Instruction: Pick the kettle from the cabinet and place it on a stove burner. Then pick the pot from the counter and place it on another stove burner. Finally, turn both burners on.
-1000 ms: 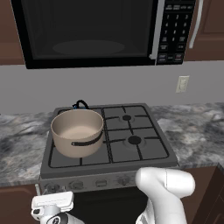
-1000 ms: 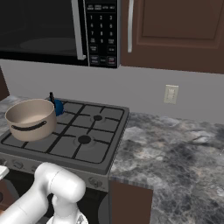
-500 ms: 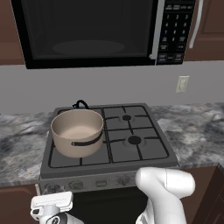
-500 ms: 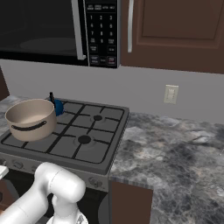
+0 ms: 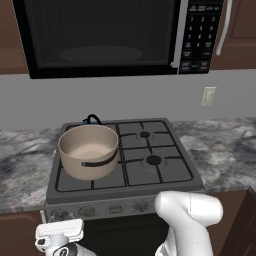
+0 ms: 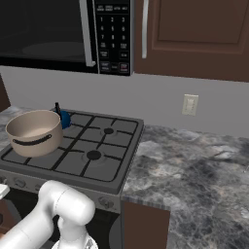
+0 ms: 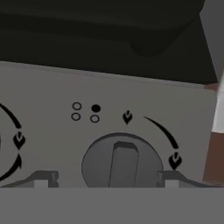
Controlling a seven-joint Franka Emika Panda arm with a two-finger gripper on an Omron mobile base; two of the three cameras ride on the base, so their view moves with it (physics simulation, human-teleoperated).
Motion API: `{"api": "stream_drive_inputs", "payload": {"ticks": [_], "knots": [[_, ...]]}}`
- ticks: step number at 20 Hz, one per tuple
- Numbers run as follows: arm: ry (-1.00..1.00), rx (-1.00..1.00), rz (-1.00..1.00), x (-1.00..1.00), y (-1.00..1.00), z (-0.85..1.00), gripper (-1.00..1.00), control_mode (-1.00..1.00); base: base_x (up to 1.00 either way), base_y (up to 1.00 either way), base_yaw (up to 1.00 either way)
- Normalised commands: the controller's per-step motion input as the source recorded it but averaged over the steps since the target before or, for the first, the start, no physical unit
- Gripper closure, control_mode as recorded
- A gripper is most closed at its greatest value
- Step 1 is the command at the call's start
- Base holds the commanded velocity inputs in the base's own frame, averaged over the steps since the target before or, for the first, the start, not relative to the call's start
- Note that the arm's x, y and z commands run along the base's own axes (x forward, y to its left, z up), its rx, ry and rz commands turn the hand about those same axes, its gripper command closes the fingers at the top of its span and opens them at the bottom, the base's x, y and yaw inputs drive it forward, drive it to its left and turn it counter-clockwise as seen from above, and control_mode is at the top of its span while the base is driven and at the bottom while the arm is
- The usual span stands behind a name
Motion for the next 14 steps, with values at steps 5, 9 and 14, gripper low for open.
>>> {"api": "stream_drive_inputs", "payload": {"ticks": [5,9,14], "knots": [[0.00,0.00,0.00,0.09,0.04,0.00,1.00,-1.00,0.00,0.00,0.00],[0.00,0.00,0.00,0.07,0.01,-0.01,1.00,-1.00,0.00,0.00,0.00],[0.01,0.00,0.00,0.09,0.05,-0.02,1.00,-1.00,0.00,0.00,0.00]]}}
